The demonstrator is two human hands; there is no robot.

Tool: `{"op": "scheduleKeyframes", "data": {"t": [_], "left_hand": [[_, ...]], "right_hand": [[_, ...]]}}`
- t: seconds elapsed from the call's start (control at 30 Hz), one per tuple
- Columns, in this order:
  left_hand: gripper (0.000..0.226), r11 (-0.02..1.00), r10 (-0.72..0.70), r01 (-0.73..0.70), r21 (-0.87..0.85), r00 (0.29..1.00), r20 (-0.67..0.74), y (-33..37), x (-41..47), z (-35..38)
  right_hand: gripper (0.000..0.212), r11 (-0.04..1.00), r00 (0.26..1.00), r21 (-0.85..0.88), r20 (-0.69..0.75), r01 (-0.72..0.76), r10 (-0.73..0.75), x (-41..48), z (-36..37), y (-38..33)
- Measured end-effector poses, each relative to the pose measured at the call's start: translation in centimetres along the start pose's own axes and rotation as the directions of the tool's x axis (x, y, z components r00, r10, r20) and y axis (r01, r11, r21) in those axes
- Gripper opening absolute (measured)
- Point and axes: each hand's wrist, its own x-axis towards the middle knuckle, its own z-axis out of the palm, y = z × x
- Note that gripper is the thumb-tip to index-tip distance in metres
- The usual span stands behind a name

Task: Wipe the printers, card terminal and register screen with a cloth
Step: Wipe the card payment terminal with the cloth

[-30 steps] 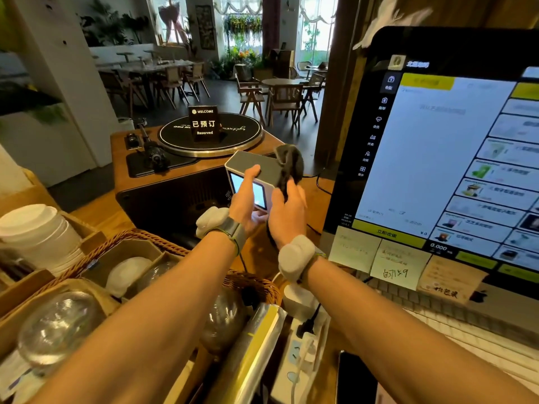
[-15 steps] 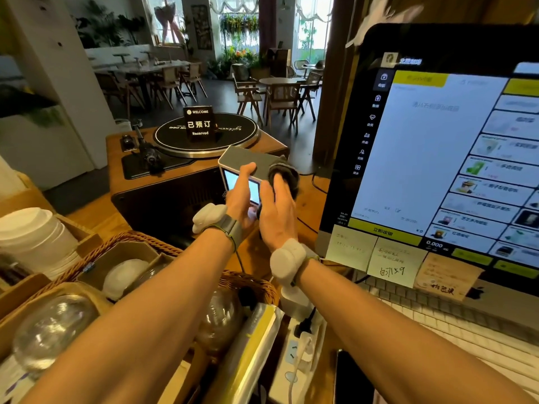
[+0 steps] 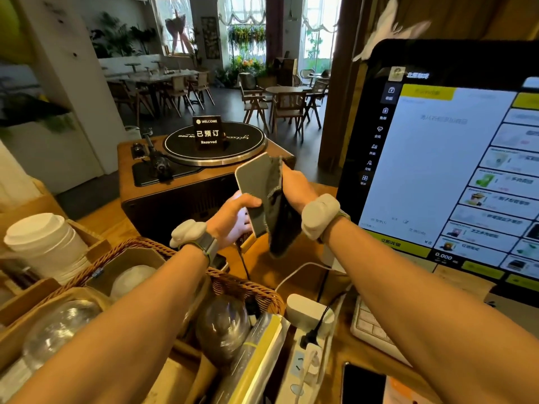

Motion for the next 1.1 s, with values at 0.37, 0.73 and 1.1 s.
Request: {"op": "scheduleKeyframes", "data": {"t": [0.37, 0.73, 1.1], "left_hand": [[0.081, 0.973, 0.04, -0.041, 0.228, 0.999, 0.009, 0.5, 0.5, -0.5], [0.084, 0.968, 0.107, -0.092, 0.234, 0.993, -0.053, 0.8, 0.5, -0.5], [0.066, 0.954, 0.113, -0.083, 0.287, 0.99, -0.09, 1.0, 0.9, -0.7]], "right_hand": [[0.045, 0.886, 0.999, 0.463, 0.045, -0.035, 0.016, -0.8, 0.9, 0.2], [0.048, 0.918, 0.992, 0.38, -0.014, -0.111, 0.126, 0.1, 1.9, 2.4], [0.039, 0.813, 0.992, 0.569, 0.052, -0.126, 0.117, -0.5, 1.5, 1.9]]}}
